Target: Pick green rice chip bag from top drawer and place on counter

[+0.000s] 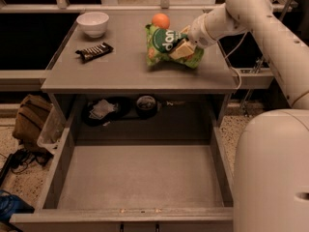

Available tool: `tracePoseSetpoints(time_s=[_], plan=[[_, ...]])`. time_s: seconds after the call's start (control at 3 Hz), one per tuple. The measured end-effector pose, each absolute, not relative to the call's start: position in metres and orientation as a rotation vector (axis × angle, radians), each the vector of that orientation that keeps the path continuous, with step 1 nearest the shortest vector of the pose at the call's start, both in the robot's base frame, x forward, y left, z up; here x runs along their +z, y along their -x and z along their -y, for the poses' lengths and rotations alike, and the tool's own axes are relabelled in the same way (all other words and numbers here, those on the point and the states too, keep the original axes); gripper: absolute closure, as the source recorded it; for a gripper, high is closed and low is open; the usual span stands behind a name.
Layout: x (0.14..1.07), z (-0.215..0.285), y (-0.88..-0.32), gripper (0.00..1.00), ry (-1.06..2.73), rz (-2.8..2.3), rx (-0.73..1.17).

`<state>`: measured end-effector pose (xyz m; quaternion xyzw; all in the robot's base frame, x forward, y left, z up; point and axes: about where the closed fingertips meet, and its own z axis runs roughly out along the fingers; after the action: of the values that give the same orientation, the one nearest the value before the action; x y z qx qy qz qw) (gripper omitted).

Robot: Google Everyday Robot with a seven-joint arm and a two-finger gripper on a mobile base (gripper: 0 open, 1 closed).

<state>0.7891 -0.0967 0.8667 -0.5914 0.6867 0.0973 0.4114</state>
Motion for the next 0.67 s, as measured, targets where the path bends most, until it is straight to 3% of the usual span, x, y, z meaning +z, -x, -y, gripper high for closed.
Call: tracePoseSetpoints(time_s=[0.67], plan=[[0.8667,0.0966,-0.7891,0.36,1.488,-1.728,0.245]])
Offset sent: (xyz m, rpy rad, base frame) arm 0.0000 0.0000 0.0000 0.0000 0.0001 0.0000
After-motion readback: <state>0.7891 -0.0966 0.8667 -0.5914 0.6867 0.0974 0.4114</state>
